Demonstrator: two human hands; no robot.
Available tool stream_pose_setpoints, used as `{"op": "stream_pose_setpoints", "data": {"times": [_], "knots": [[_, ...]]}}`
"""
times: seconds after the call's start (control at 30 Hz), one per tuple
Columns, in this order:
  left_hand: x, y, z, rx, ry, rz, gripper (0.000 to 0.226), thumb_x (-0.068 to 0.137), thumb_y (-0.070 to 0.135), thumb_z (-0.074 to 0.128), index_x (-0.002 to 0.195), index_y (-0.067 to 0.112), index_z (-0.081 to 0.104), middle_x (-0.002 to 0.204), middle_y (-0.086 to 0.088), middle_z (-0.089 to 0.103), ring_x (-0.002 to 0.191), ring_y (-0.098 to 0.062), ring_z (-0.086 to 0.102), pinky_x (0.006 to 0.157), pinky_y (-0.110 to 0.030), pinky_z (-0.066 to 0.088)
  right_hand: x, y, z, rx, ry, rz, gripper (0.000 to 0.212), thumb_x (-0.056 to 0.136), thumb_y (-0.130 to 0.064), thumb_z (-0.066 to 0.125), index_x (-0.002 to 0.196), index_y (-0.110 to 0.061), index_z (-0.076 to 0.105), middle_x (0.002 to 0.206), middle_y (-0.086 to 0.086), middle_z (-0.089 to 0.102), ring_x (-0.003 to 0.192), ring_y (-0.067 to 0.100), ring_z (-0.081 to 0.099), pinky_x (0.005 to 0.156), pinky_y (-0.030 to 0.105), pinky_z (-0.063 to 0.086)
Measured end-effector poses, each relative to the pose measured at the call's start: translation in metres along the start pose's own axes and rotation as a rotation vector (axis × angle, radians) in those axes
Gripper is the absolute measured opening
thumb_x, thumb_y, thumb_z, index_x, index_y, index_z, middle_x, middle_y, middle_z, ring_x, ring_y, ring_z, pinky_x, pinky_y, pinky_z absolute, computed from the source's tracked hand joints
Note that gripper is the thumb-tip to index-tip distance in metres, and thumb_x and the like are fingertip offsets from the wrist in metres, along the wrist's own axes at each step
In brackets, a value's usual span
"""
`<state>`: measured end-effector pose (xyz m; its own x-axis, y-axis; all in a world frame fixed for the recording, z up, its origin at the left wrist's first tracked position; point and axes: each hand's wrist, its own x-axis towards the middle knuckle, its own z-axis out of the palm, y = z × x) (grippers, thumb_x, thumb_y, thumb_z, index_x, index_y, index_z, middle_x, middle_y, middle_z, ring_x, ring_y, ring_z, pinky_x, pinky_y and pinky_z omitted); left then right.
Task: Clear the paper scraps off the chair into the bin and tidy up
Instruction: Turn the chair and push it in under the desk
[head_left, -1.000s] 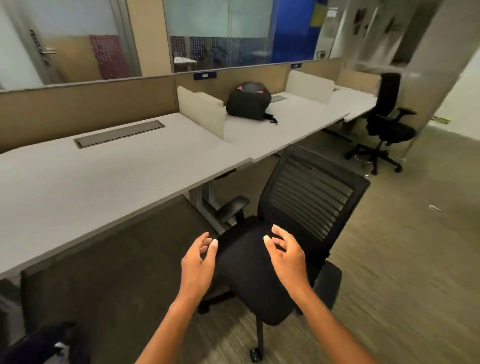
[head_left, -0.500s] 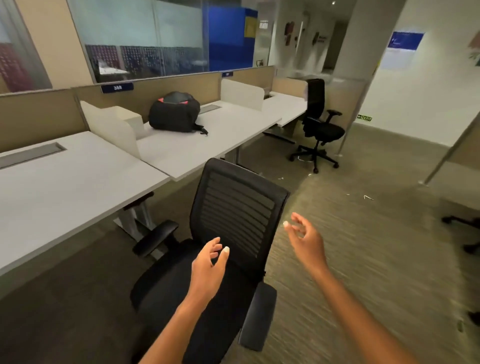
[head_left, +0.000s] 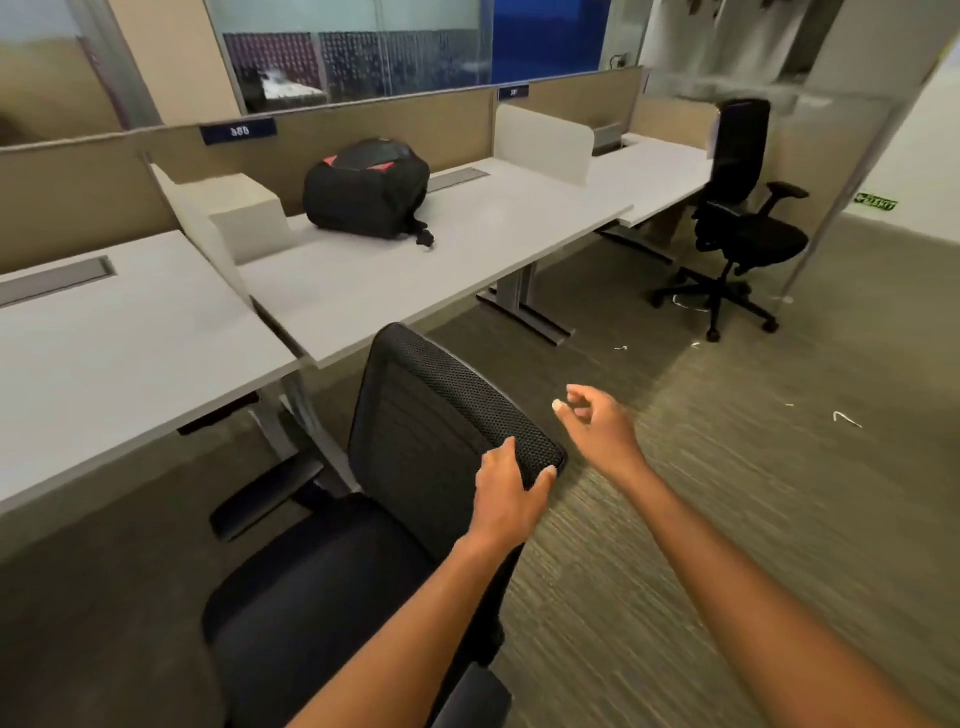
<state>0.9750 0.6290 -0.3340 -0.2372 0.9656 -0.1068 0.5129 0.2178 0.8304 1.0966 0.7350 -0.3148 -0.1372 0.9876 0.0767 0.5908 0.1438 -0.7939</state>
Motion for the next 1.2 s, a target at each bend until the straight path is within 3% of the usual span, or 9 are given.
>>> {"op": "stream_pose_setpoints", "data": {"times": [0.1,0.2,0.3,0.5,0.73,0.93,1.2], "knots": [[0.029,0.008,0.025,0.034,-0.002,-0.113,0.094,0.085,0.056,0.056,0.151,0.011,0.007,0.157,-0.02,0.014,0.146,-0.033,0.014,0.118,-0.042,0.023,0.04,0.003,0.014,-0.041,-0.11,0.014,0.042,0.089,-0.04,0.062,0.124,-0.016,0.061,0.116,0.0,0.067,0.095,0.012,0.062,0.085,0.024,0.046],[0.048,0.012,0.047,0.052,0.074,-0.207,0.107,0.078,0.065,0.056,0.151,0.012,-0.002,0.159,-0.023,-0.002,0.148,-0.036,0.001,0.12,-0.046,0.015,0.074,0.004,0.033,-0.054,-0.22,0.021,0.044,0.088,-0.042,0.062,0.124,-0.018,0.062,0.118,0.001,0.067,0.1,0.014,0.063,0.091,0.026,0.046],[0.06,0.015,0.061,0.074,0.195,-0.284,0.111,0.076,0.065,0.057,0.151,0.012,-0.006,0.158,-0.024,-0.009,0.148,-0.038,-0.002,0.119,-0.05,0.014,0.101,0.001,0.052,-0.119,-0.367,-0.01,0.05,0.088,-0.047,0.06,0.13,-0.02,0.058,0.124,-0.002,0.066,0.116,0.015,0.059,0.1,0.03,0.044],[0.074,0.011,0.067,0.018,0.24,-0.395,0.112,0.078,0.057,0.058,0.149,0.009,-0.013,0.158,-0.025,-0.011,0.148,-0.037,-0.003,0.121,-0.044,0.013,0.134,-0.017,0.089,-0.157,-0.495,-0.082,0.052,0.089,-0.042,0.062,0.133,-0.016,0.054,0.127,-0.002,0.065,0.122,0.015,0.056,0.109,0.036,0.041],[0.072,0.005,0.055,-0.1,0.211,-0.372,0.119,0.072,0.055,0.066,0.15,0.01,-0.012,0.159,-0.02,-0.012,0.148,-0.035,-0.007,0.122,-0.041,0.014,0.136,-0.03,0.111,-0.262,-0.444,-0.111,0.041,0.085,-0.026,0.071,0.123,-0.014,0.064,0.123,0.005,0.067,0.115,0.017,0.061,0.104,0.027,0.042],[0.047,-0.003,0.04,-0.097,0.188,-0.331,0.121,0.069,0.052,0.068,0.15,0.013,-0.012,0.16,-0.017,-0.011,0.148,-0.034,-0.005,0.121,-0.041,0.017,0.116,-0.043,0.109,-0.257,-0.415,-0.109,0.04,0.081,-0.024,0.076,0.118,-0.013,0.067,0.119,0.003,0.069,0.11,0.014,0.063,0.102,0.027,0.045],[-0.014,-0.021,0.026,-0.067,0.121,-0.291,0.119,0.069,0.044,0.067,0.149,0.01,-0.014,0.16,-0.015,-0.011,0.149,-0.031,-0.009,0.121,-0.036,0.01,0.055,-0.05,0.095,-0.272,-0.39,-0.106,0.04,0.08,-0.023,0.077,0.116,-0.008,0.068,0.117,0.006,0.07,0.108,0.015,0.065,0.099,0.027,0.046]]}}
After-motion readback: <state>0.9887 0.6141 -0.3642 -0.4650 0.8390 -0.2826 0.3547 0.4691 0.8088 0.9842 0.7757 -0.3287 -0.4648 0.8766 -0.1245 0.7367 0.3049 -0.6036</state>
